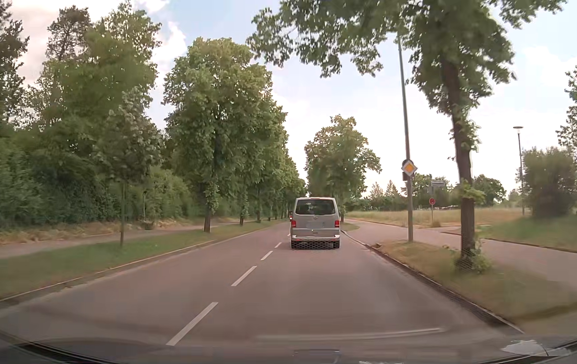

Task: Follow the waypoints while adhering to traffic rules and regulations

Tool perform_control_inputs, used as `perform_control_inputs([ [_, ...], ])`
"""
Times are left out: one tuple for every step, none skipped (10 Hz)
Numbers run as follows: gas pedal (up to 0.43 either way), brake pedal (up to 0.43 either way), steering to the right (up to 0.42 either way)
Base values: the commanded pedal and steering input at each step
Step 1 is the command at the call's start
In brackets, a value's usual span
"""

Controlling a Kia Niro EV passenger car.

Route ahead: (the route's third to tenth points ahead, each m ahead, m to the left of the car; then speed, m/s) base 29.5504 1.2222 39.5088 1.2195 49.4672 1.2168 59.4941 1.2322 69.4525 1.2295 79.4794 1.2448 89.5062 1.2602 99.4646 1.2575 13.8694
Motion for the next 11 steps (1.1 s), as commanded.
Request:
perform_control_inputs([
  [0.157, 0.012, 0.004],
  [0.157, 0.006, 0.004],
  [0.169, 0.012, 0.004],
  [0.169, 0.012, 0.003],
  [0.169, 0.006, 0.001],
  [0.169, 0.012, 0.001],
  [0.169, 0.012, 0.001],
  [0.177, 0.012, 0.001],
  [0.177, 0.012, 0.001],
  [0.177, 0.012, 0.001],
  [0.177, 0.006, 0.001],
])
